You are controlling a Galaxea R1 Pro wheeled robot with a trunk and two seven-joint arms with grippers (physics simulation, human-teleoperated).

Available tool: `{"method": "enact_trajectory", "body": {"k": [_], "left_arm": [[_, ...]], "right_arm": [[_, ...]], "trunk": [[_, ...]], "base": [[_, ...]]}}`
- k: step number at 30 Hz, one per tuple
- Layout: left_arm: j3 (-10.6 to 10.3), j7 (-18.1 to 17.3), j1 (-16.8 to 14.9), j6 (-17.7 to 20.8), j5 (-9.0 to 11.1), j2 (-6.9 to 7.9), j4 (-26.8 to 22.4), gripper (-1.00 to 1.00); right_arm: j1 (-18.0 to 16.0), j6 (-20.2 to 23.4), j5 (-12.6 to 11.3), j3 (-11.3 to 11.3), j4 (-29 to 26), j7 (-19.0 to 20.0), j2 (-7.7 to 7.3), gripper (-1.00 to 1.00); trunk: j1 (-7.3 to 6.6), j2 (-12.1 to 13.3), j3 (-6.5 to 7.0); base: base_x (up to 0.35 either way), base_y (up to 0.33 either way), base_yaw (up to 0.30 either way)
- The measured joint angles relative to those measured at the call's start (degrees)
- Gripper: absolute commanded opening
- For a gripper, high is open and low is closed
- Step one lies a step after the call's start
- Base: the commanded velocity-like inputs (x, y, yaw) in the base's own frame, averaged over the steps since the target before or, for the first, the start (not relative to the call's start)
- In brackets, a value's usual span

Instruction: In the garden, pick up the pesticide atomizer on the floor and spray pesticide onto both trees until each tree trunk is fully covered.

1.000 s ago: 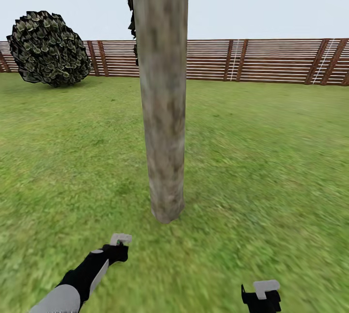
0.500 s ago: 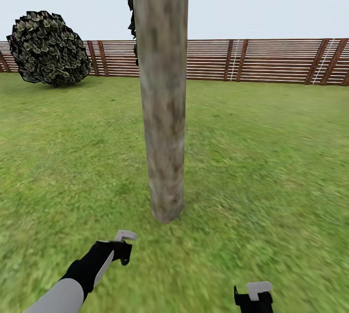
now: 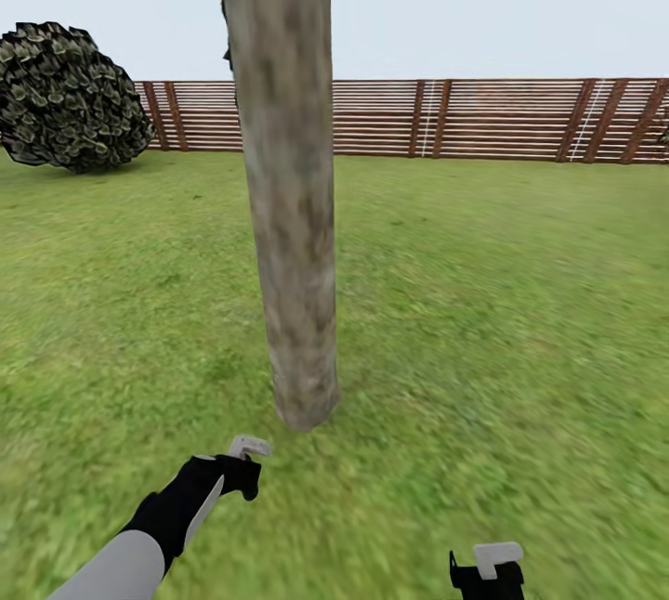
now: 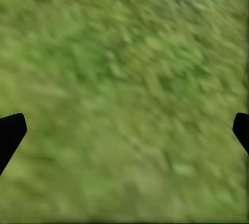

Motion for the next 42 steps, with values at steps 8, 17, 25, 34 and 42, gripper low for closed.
{"method": "enact_trajectory", "body": {"k": [8, 17, 25, 34, 42], "left_arm": [[0.3, -0.1, -3.5, 6.2, 0.1, 0.74, -1.1, -1.0], [0.5, -7.1, -10.5, 11.5, -0.3, 1.71, -1.1, -1.0], [0.4, -12.2, -11.7, 13.0, 1.0, 7.41, -1.8, -1.0], [0.3, -15.3, -16.7, 23.4, 0.4, 8.65, -7.5, -1.0], [-0.1, -19.3, -21.3, 30.1, -0.1, 9.42, -10.4, -1.0]], "right_arm": [[0.0, 0.0, 0.0, 0.0, 0.0, -0.1, 0.07, 1.0], [0.0, 0.0, 0.0, 0.0, 0.0, 0.0, 0.09, 1.0], [0.0, 0.0, 0.0, 0.0, 0.0, 0.0, 0.03, 1.0], [0.0, 0.0, 0.0, 0.0, 0.0, 0.0, 0.01, 1.0], [0.0, 0.0, 0.0, 0.0, 0.0, 0.0, 0.01, 1.0]], "trunk": [[0.0, 0.0, 0.48], [0.0, 0.0, 0.57], [0.0, 0.0, 0.57], [0.0, 0.0, 0.57], [0.0, 0.0, 0.57]], "base": [[0.0, 0.0, -0.214], [0.0, 0.0, -0.019], [0.0, 0.0, 0.0], [0.0, 0.0, 0.0], [0.0, 0.0, -0.006]]}}
